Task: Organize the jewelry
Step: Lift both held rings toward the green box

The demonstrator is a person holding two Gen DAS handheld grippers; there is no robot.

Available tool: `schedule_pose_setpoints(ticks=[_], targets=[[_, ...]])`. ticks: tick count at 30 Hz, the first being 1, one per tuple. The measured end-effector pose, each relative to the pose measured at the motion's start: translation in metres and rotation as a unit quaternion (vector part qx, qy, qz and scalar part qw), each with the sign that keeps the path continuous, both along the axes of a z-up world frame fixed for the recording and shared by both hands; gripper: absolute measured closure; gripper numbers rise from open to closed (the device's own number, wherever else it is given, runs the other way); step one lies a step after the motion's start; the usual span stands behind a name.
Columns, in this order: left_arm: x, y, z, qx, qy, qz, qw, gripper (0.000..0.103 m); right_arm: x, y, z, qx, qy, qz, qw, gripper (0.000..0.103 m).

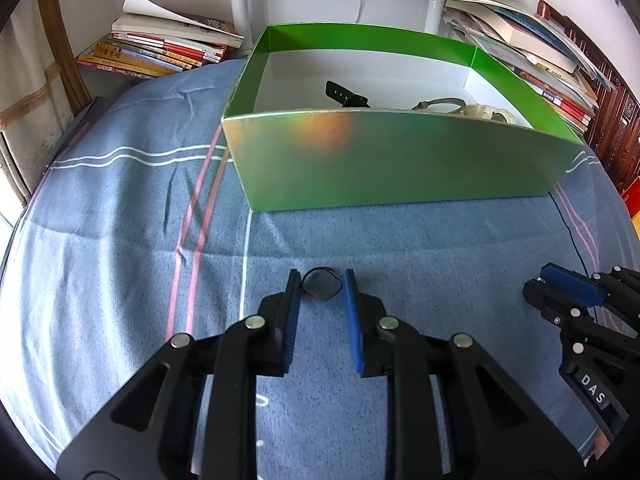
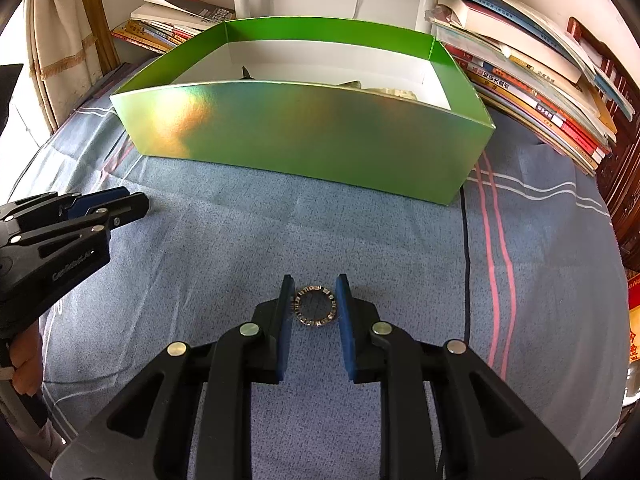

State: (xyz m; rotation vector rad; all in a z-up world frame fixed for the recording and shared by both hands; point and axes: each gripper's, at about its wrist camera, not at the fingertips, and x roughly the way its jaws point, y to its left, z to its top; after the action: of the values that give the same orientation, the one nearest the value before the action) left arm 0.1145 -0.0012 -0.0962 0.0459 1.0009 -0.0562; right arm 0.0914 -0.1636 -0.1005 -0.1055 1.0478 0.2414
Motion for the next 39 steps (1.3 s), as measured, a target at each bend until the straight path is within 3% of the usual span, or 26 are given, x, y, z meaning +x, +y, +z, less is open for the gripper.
schedule_pose_setpoints(ticks=[33,39], targets=[[-0.012,-0.007,-0.002,0.015,0.003,-0.013,0.9998,0.081,0.000,-0.004,0.000,0.003,0.001,-0.024,1.000,0.082],[-0.020,-0.007,0.011,0.017,-0.017,-0.013,0.9996,0.082,-0.003,-0.008,0.012,0.006,-0.017,-0.033,0.999,0.082]])
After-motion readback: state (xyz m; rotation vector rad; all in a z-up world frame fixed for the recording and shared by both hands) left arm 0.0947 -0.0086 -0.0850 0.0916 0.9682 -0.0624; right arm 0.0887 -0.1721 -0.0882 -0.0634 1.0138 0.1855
